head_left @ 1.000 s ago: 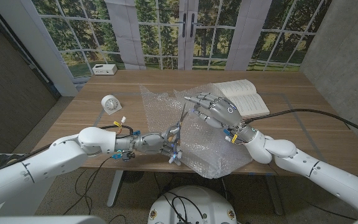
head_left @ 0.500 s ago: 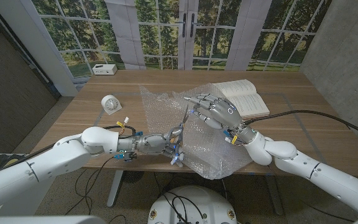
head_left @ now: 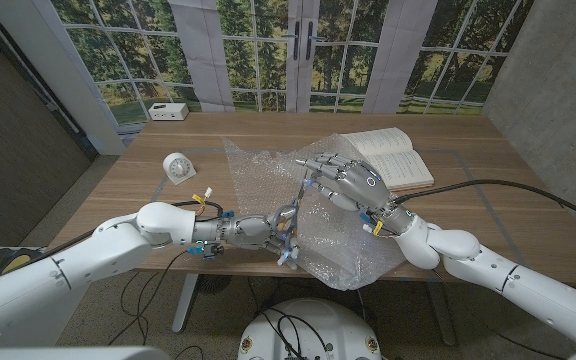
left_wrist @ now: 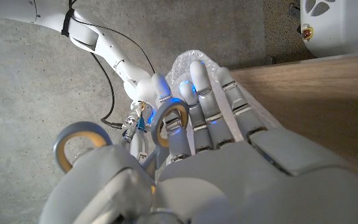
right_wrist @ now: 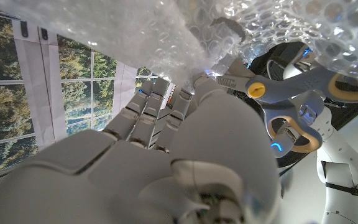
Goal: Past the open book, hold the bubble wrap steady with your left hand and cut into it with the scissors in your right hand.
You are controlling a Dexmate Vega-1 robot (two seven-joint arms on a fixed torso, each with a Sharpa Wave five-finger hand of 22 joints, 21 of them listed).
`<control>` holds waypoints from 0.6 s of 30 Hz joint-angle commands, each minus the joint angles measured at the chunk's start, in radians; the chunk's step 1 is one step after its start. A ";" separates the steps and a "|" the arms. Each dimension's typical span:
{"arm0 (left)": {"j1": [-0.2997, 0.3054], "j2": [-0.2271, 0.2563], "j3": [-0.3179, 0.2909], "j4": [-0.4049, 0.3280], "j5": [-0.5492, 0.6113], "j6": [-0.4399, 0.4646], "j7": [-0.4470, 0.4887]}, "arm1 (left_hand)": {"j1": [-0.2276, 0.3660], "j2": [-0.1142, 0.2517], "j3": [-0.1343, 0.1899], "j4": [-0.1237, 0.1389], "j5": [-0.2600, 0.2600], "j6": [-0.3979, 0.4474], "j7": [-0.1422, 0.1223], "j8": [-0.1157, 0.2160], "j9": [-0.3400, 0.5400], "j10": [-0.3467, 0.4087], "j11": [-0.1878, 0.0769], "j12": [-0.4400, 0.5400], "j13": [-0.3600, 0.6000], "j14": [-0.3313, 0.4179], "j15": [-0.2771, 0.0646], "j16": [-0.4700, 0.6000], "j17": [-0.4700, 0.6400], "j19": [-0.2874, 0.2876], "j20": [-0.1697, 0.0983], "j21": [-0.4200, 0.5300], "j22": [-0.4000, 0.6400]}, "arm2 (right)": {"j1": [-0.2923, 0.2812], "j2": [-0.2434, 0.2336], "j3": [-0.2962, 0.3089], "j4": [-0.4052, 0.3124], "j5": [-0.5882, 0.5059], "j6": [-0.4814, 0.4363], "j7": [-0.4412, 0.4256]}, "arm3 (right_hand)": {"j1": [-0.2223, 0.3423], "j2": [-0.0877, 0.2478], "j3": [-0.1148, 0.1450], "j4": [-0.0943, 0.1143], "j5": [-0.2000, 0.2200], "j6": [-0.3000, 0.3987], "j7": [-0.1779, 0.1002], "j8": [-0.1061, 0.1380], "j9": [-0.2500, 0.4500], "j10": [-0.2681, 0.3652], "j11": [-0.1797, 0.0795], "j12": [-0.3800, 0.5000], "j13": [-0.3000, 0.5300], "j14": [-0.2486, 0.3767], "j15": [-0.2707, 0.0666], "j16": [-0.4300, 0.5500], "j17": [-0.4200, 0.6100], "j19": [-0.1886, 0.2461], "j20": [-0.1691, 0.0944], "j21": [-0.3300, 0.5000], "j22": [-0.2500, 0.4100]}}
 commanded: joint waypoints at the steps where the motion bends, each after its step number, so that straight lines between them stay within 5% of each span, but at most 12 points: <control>1: -0.012 -0.014 0.018 0.010 0.005 0.006 -0.016 | -0.007 -0.001 -0.004 0.001 0.000 0.085 0.081 -0.003 0.002 0.009 0.001 -0.006 0.003 0.005 0.000 0.005 0.002 0.004 0.002 0.000 0.004 | -0.019 -0.009 0.016 -0.013 -0.005 -0.028 -0.006 | 0.010 -0.001 0.002 0.003 0.007 0.000 -0.001 0.005 0.004 -0.003 -0.006 0.007 0.004 0.009 -0.197 -0.004 0.006 0.002 -0.047 0.003 0.001; 18: -0.008 -0.017 0.020 0.016 0.001 -0.002 -0.014 | -0.007 -0.001 -0.004 0.000 0.000 0.085 0.084 -0.008 0.005 0.012 0.000 -0.009 0.001 0.004 0.000 0.004 0.002 0.005 0.002 -0.003 0.005 | -0.026 -0.018 0.016 -0.021 -0.008 -0.027 -0.009 | 0.011 -0.001 0.003 0.004 0.007 0.003 0.000 0.006 0.004 -0.005 -0.006 0.010 0.006 0.010 -0.197 -0.005 0.008 0.002 -0.046 0.004 0.001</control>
